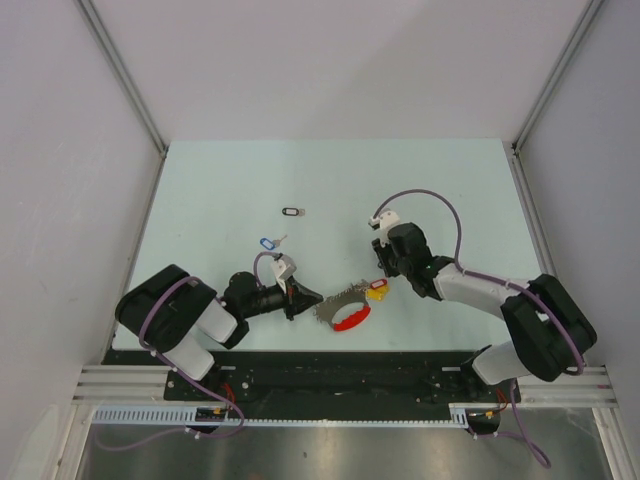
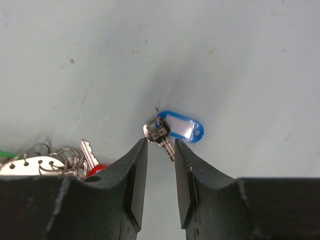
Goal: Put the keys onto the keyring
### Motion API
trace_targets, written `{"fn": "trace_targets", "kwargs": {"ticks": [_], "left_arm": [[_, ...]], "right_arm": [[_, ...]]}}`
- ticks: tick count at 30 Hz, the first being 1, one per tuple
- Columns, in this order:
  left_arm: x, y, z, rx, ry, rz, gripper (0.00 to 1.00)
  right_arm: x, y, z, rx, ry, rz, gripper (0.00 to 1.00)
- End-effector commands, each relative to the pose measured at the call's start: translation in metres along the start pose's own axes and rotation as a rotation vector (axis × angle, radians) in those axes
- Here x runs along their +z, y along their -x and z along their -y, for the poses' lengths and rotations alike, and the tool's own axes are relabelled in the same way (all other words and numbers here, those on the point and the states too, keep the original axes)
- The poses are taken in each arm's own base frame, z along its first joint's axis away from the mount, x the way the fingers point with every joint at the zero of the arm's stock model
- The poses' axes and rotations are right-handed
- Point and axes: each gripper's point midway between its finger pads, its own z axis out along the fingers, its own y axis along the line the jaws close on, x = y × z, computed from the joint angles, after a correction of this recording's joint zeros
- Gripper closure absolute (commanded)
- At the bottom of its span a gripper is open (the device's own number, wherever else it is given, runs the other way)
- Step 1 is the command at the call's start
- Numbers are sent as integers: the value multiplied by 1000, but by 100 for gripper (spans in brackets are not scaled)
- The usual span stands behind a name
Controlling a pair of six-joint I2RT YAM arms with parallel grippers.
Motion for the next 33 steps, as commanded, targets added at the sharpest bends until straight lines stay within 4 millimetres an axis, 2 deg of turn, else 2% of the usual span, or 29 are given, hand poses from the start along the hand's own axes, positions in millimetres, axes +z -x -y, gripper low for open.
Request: {"fn": "trace_targets", "kwargs": {"ticks": [1, 8, 10, 11, 17, 33], "left_arm": [[0, 87, 24, 259, -98, 324, 100], [0, 86, 24, 257, -97, 322, 100], [1, 87, 24, 259, -96, 325, 100], [1, 87, 24, 259, -98, 324, 100], [1, 87, 23, 256, -96, 324, 100], [2, 86, 23, 251, -100, 318, 100]], "right_arm": [[-13, 56, 7, 140, -38, 267, 67], [-12, 34, 9, 195, -42, 348, 67], [-12, 37, 8, 183, -29, 382, 67], [-10, 31, 7, 165, -28, 378, 67], [-4, 29, 7, 143, -28, 415, 72], [17, 16, 7, 107, -7, 390, 75]]}}
